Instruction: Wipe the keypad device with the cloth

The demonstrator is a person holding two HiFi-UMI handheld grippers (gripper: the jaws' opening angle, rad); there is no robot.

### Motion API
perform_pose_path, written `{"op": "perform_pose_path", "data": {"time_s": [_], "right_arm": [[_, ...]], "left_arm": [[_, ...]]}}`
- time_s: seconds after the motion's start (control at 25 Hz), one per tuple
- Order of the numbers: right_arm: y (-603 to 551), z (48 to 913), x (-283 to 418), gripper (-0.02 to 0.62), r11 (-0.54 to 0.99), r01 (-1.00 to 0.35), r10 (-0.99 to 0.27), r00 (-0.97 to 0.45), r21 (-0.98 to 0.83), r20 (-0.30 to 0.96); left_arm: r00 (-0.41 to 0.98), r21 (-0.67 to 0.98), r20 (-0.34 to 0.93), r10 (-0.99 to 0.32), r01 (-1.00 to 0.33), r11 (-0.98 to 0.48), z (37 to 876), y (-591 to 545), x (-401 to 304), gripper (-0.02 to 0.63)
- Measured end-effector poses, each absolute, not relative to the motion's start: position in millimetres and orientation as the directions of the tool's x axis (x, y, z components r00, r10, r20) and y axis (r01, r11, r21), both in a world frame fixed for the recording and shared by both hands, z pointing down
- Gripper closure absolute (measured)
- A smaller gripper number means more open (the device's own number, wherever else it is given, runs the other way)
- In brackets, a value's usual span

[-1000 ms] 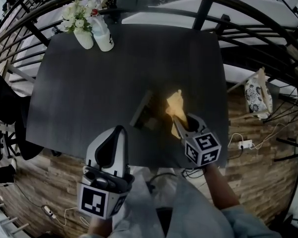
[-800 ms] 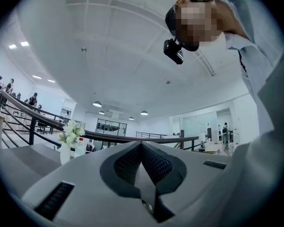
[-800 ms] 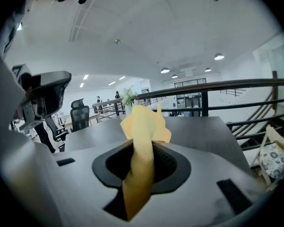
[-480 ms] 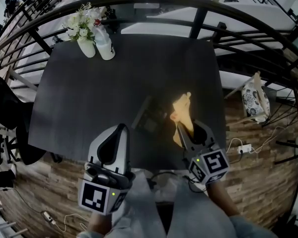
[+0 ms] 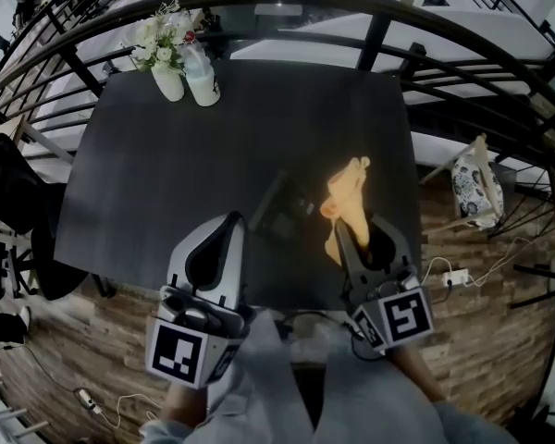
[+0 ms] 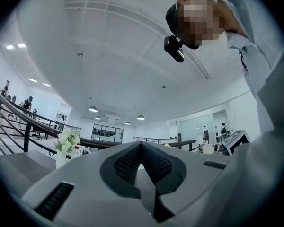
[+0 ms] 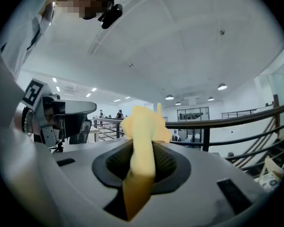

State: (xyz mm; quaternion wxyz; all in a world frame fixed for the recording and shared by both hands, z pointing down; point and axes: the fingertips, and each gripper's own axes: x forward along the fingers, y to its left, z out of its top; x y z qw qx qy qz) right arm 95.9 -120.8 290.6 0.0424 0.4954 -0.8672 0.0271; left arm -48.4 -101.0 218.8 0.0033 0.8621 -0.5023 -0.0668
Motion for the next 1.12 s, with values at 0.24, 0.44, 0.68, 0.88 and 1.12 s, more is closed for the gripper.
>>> {"op": "perform_pose_path", "data": {"time_s": [0.24,0.44,0.68,0.88,1.12], "right_arm": [[-120,283,92,0.495,0.517,-0.856,-0.853,-0.515,0.005,0.082],[-116,280,90,0.495,0.526,-0.85,-0.849,-0.523,0.024,0.082],[-115,278,93,0.495,0.525,-0.85,-0.849,-0.522,0.028,0.077],[-114,275,92,0.495,0.526,-0.85,-0.849,-0.523,0.03,0.076],[-115,277,91,0.495,0.523,-0.852,-0.851,-0.519,0.029,0.083]], "left_arm": [[0.495,0.073,-0.116,-0.861,-0.861,-0.504,221,-100,-44,0.601],[0.5,0.068,-0.111,-0.859,-0.858,-0.508,220,-98,-40,0.601],[0.503,0.068,-0.113,-0.857,-0.857,-0.511,220,-96,-37,0.601],[0.506,0.07,-0.102,-0.857,-0.855,-0.514,222,-94,-38,0.601],[0.503,0.064,-0.135,-0.854,-0.855,-0.514,215,-98,-39,0.601]]}}
